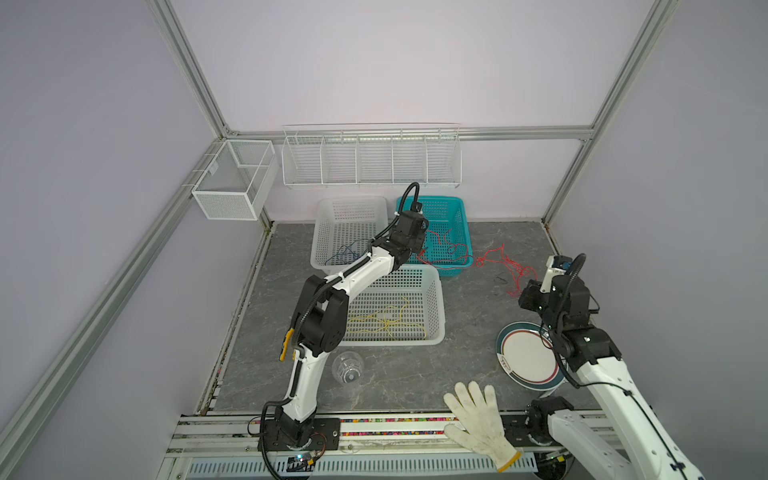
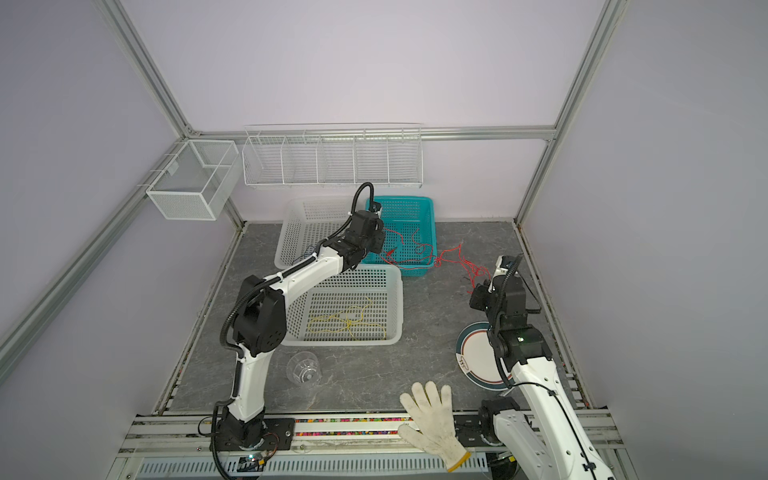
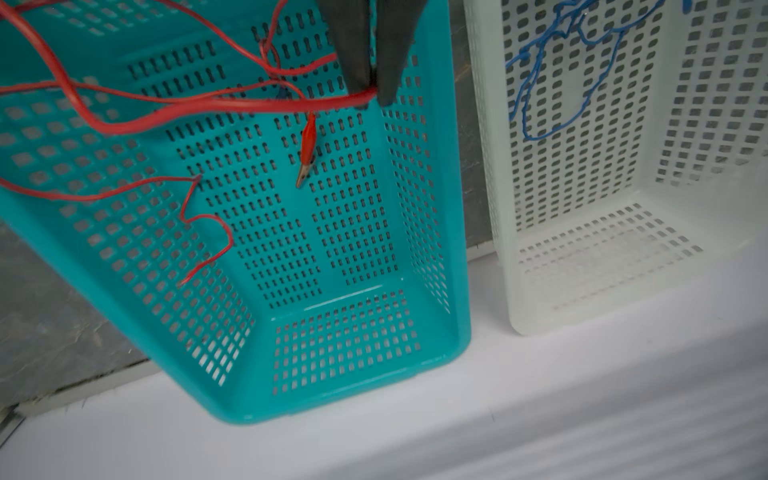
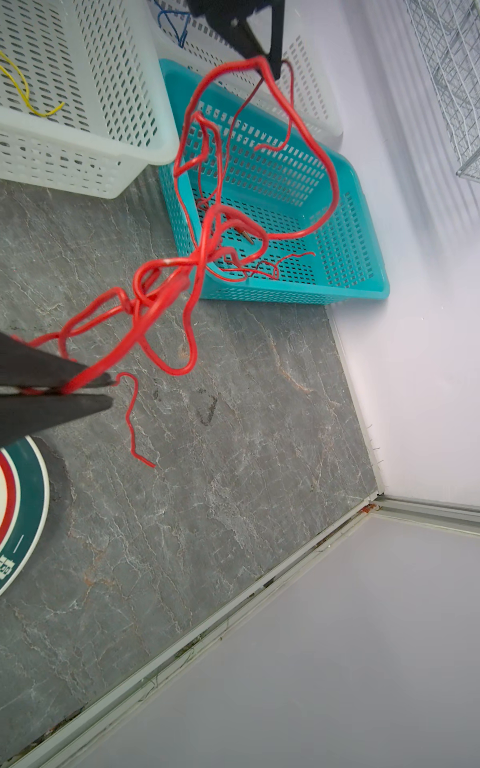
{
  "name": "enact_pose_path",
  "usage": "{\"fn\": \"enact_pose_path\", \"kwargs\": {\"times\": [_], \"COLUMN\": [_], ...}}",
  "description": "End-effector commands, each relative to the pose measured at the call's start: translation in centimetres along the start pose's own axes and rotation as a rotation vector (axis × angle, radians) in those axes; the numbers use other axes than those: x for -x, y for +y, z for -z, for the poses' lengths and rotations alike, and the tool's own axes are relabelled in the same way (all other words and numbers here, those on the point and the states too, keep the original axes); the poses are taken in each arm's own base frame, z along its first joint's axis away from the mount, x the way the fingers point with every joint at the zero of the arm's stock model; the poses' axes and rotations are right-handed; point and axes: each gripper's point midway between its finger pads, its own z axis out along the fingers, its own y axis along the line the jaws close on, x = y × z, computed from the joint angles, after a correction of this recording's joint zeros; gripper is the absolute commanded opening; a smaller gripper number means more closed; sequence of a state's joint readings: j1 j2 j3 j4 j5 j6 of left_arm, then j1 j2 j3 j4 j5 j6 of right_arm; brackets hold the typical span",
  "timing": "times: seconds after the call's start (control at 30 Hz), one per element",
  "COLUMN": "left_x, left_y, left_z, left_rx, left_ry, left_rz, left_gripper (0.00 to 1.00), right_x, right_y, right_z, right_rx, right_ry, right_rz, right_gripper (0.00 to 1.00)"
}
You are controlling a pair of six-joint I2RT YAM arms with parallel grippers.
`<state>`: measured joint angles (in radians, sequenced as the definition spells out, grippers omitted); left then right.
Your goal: Untangle the cables
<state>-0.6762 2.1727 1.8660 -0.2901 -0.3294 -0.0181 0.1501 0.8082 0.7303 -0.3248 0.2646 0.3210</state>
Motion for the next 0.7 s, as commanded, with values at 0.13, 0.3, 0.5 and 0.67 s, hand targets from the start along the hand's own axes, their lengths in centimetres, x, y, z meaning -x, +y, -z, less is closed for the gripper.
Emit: {"fn": "enact_pose_path", "kwargs": {"times": [0.13, 0.3, 0.5, 0.67], "left_x": [-0.8, -1.0, 0.3, 2.2], "left_y": [-1.0, -1.1, -0.8, -0.7], "left_z": [-0.3, -0.3, 1.0, 3.3], "left_rx": [-0.045, -0.053, -0.056, -0.083], "left_ry": [0.09, 0.1, 0.081, 0.039], "left_rz": [0.014, 0.01, 0.012, 0.024], "left_gripper": [0.21, 0.54, 1.0, 0.99], "right_x": [-0.5, -0.7, -0.8, -0.6], "right_y": [-0.1, -0.1, -0.1, 0.4], "right_z": [-0.2, -0.3, -0.5, -0.7], "right_rx": [0.005, 0.005, 0.008, 0.028], "right_ry": [0.002, 0.009, 0.01, 0.011], "right_rz": [0.01, 0.015, 0.013, 0.008], "right_gripper": [0.07, 0.07, 0.07, 0.06]}}
